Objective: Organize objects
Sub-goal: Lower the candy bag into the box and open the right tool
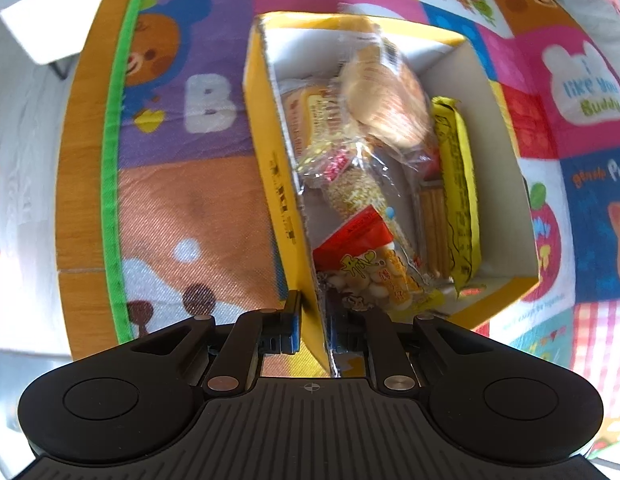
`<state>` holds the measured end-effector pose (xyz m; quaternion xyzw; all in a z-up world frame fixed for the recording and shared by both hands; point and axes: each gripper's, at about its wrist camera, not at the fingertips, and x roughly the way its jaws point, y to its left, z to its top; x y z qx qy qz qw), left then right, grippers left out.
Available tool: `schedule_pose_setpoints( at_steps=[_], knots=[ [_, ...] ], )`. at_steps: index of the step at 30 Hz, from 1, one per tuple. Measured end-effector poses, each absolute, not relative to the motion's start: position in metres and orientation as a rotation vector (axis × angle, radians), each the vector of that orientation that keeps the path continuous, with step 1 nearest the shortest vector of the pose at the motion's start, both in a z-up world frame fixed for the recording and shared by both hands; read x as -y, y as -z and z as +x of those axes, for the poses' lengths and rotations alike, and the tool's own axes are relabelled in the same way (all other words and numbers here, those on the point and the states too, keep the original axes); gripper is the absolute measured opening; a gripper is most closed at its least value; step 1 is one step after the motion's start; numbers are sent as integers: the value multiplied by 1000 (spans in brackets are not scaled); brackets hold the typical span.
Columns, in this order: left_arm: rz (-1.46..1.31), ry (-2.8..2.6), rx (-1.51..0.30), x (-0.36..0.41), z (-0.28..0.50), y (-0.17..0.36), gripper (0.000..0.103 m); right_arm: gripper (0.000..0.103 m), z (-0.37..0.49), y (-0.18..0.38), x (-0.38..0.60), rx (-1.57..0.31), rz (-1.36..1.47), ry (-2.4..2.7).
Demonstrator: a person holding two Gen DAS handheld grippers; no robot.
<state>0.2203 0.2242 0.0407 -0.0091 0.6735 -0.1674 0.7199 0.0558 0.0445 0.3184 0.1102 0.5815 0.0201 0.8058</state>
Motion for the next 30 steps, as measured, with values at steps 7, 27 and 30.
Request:
schedule_pose_setpoints(
  at_steps=[7,27,30],
  knots=[
    [-71,363,-1496,-232,220,-41,15,52,84,-318,-62,-1263,189,-88],
    [-136,339,-1509,-245,221,-41,15,54,138,-310,-57,-1228,143,-58],
    [-159,329,-1500,-246,219,-40,16,54,134,-312,-43,-1198,160,-50]
  ],
)
